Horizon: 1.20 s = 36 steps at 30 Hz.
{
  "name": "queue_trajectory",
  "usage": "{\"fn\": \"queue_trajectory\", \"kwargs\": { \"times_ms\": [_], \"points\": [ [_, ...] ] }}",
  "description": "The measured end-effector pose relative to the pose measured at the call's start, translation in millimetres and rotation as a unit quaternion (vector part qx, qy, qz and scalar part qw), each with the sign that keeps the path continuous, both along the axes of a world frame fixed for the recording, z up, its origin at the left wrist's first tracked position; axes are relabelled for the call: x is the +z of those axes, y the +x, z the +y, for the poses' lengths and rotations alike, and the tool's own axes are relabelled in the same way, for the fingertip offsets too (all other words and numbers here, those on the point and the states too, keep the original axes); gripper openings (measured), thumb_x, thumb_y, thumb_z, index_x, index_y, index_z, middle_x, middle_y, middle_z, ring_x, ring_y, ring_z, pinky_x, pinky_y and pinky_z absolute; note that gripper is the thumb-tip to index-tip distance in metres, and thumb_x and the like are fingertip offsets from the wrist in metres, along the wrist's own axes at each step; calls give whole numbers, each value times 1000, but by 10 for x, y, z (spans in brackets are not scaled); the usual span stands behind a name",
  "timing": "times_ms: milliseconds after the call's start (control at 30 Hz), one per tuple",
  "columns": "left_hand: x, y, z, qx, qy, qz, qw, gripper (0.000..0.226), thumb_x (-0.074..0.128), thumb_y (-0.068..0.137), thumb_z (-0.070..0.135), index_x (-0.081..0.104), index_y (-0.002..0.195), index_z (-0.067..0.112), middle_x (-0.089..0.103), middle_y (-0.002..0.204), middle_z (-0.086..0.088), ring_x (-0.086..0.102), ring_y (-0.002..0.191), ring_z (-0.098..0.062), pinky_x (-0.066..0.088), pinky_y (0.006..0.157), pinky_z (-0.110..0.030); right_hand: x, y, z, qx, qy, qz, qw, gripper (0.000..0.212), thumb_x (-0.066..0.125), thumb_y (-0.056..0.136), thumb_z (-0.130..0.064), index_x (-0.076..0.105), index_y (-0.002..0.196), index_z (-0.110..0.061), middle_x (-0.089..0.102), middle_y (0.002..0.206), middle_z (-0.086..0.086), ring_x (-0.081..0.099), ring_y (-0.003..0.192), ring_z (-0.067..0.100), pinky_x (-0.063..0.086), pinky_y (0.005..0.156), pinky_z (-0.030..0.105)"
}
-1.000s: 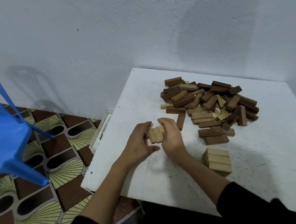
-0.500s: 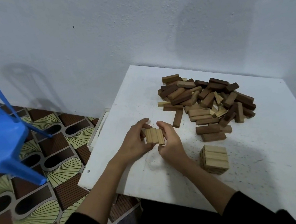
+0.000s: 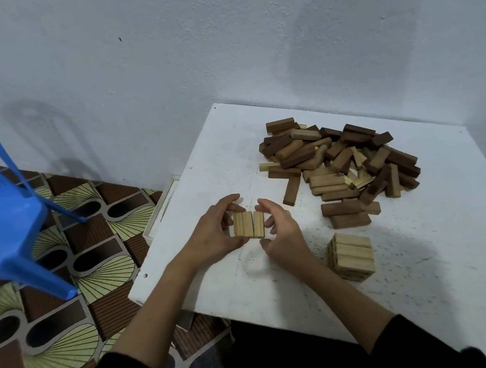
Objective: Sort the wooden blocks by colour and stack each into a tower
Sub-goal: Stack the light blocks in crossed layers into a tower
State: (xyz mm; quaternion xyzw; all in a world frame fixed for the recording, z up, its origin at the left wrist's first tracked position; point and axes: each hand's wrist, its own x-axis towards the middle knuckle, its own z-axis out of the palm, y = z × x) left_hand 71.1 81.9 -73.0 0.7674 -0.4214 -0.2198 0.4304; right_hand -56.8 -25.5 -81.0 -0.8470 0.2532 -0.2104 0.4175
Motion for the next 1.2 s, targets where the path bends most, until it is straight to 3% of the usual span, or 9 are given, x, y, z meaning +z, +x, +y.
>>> {"fn": "queue_trajectory", "kwargs": {
  "times_ms": [400, 567, 767, 1000, 1200],
  "points": [
    [57, 3, 40, -24, -3, -9, 1000, 86, 85, 65, 9, 39, 137, 25, 56, 113, 13, 50, 87, -6, 43, 71, -9, 36, -24, -7, 36, 12, -5, 999, 75, 72, 73, 3, 37, 139, -7, 54, 122, 1, 42, 84, 2, 38, 74, 5],
    [68, -1, 43, -27, 2, -3, 1000, 84, 84, 67, 10, 39, 137, 24, 59, 109, 13, 50, 85, -6, 43, 69, -9, 10, -11, -18, 41, -9, -2, 999, 75, 72, 72, 4, 39, 138, -5, 57, 121, 6, 41, 84, -1, 37, 73, 3],
    [64, -11, 41, -19, 5, 4, 1000, 85, 84, 66, 9, 40, 135, 28, 59, 107, 16, 50, 86, -7, 46, 69, -11, 37, 0, -9, 49, 12, 24, 998, 76, 68, 77, 3, 32, 143, -10, 52, 120, 1, 38, 88, 8, 36, 74, 5],
    [165, -16, 63, -5, -10, 19, 1000, 84, 85, 63, 6, 41, 130, 32, 61, 104, 14, 49, 77, -4, 45, 68, -11, 176, 15, 8, 74, 38, 54, 995, 81, 63, 81, 1, 22, 147, -17, 43, 118, -3, 39, 100, 16, 38, 89, 28],
    [543, -4, 54, -29, -59, -2, 998, 87, 85, 64, 4, 40, 135, 26, 63, 109, 7, 50, 82, -11, 47, 80, -24, 593, -36, -51, 66, 9, 9, 998, 84, 64, 77, -1, 21, 147, -20, 45, 116, -7, 38, 95, 10, 34, 78, 8]
  ]
}}
